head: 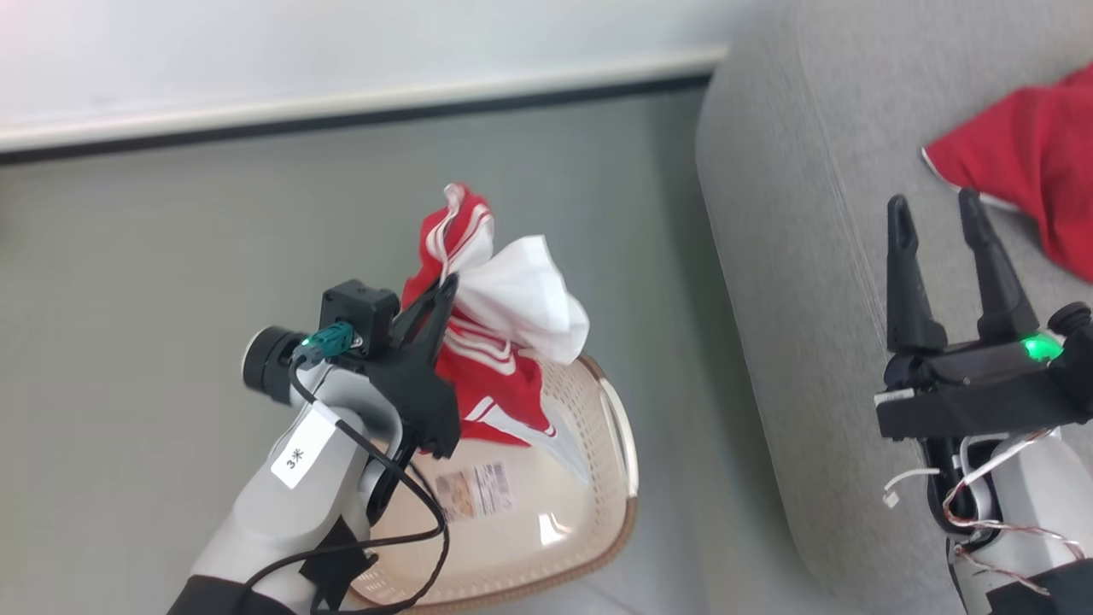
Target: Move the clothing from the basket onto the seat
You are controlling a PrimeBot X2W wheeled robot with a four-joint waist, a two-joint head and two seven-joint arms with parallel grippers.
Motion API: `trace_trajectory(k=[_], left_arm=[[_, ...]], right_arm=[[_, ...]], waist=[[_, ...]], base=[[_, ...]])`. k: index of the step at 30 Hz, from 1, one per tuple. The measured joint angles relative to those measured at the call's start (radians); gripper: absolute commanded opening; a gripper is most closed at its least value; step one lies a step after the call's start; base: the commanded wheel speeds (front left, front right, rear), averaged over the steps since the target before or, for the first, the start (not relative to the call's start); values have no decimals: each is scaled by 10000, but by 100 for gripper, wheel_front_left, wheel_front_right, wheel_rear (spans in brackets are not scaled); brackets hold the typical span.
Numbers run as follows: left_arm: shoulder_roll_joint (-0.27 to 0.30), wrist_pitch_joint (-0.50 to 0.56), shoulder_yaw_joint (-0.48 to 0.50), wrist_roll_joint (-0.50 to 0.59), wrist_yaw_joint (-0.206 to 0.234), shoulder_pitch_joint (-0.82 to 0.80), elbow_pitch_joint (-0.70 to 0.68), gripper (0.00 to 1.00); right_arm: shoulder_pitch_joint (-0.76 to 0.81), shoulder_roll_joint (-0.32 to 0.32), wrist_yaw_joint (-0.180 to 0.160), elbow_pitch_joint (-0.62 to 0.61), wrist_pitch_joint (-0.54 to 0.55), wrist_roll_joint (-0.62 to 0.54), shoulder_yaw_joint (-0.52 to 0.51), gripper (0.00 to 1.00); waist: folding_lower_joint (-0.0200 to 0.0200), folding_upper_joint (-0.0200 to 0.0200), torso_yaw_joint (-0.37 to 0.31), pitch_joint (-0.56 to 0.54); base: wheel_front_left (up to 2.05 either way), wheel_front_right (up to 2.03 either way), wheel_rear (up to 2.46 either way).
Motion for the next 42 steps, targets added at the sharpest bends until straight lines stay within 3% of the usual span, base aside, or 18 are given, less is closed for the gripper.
trace_trajectory(k=[20,31,42], left_arm=[[59,-81,174,-59,-38,-92,-2847,0],[56,272,224,-111,115,-136,-3427,0],[-69,644,-58,-138,142,-243,-3967,0]], right_arm=[[1823,368,198,209,0,27,1306,100],[1937,343,221,151,0,25,1870,100],[1104,274,249,1152,324,-6,3756,100]], waist=[[-1,0,596,-2696],[1,1,268,-2918],[1,2,422,-2902]], base=[[0,0,0],[0,0,0],[0,0,0]])
